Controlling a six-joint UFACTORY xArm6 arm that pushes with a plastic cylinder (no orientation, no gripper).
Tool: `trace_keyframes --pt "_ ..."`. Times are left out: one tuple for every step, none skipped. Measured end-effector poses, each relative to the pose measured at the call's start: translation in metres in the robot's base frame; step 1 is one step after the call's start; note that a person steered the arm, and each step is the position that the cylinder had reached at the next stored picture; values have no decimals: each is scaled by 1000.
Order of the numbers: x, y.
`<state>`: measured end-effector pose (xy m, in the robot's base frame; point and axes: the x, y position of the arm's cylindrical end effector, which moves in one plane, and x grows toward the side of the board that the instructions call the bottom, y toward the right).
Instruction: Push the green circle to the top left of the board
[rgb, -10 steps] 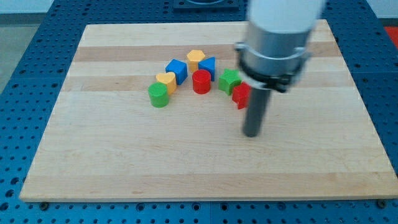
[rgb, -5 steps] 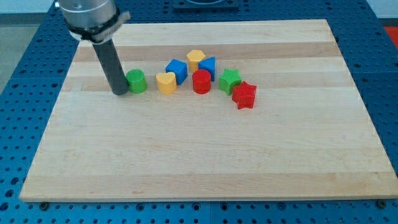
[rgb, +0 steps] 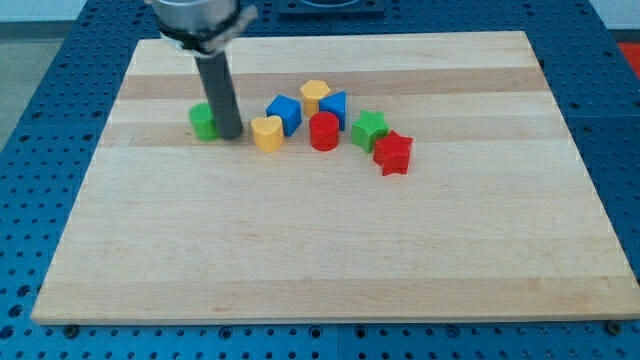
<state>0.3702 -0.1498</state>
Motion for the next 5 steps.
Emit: trace_keyframes --pt "-11 -34" --pt "8 -47" --pt "9 -78" --pt "-21 -106" --pt "-41 -107"
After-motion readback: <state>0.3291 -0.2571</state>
